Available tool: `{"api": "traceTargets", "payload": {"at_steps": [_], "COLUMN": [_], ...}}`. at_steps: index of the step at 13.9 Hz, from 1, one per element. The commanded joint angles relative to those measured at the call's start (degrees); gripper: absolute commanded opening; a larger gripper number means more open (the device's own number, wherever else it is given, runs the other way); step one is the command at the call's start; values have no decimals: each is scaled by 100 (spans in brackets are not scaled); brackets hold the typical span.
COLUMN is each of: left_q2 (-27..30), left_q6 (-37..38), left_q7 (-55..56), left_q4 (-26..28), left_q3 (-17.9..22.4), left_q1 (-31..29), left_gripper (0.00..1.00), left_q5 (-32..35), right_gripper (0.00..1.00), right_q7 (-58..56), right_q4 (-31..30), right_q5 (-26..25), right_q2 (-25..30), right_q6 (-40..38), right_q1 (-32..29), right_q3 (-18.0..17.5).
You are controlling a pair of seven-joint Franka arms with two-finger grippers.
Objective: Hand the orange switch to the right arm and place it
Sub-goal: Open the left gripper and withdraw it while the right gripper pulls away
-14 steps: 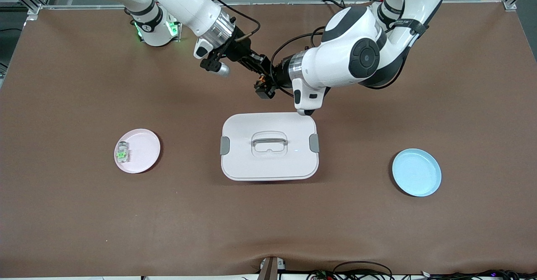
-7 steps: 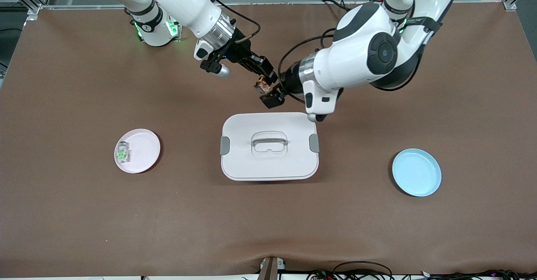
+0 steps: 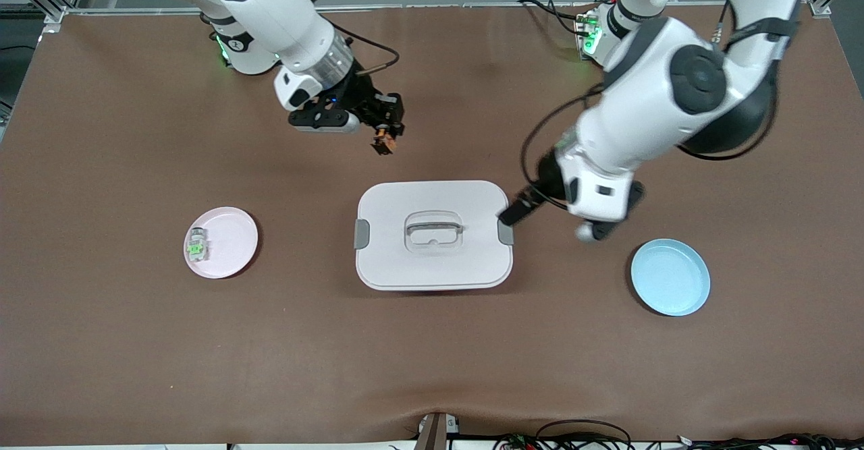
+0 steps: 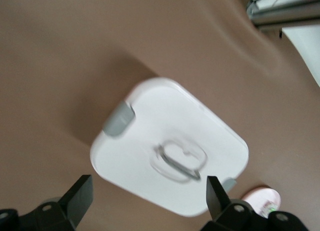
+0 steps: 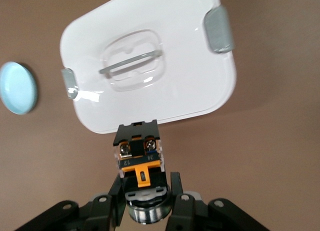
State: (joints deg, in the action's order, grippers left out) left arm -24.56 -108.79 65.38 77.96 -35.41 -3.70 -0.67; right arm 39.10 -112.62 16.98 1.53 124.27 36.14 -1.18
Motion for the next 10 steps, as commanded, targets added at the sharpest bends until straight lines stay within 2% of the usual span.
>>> {"api": "traceTargets", "payload": {"at_steps": [1,3,5,7,10], "left_q2": [162,170,249,451,592], "left_q6": [332,577,894,1245,1299], "left_q7": [-762,-1149,-1361,-1956,-3239], "left_q4": [88,88,79,79,70], "left_q3": [-1,-9,-10,-18,-53], "left_q1": [-489,-587,-622,-849,-1245], "left_gripper": [100,100,100,100,100], "left_q5": [503,1459,1928,1956,1860], "right_gripper": [0,0,0,0,0], "right_q7": [-1171,-2383,-3954,-5694,-7745], "right_q4": [345,600,706,698,645], "right_q5": [-537,-573,-660,-941,-1547], "right_q2": [155,155,155,146,120], "right_q6": [-1033,-1710,-2116,-2258,-2258], "right_q1": [-509,-983,-1484,-2029,-2645], "right_q3": [-58,-58,-58,-58,-58]}}
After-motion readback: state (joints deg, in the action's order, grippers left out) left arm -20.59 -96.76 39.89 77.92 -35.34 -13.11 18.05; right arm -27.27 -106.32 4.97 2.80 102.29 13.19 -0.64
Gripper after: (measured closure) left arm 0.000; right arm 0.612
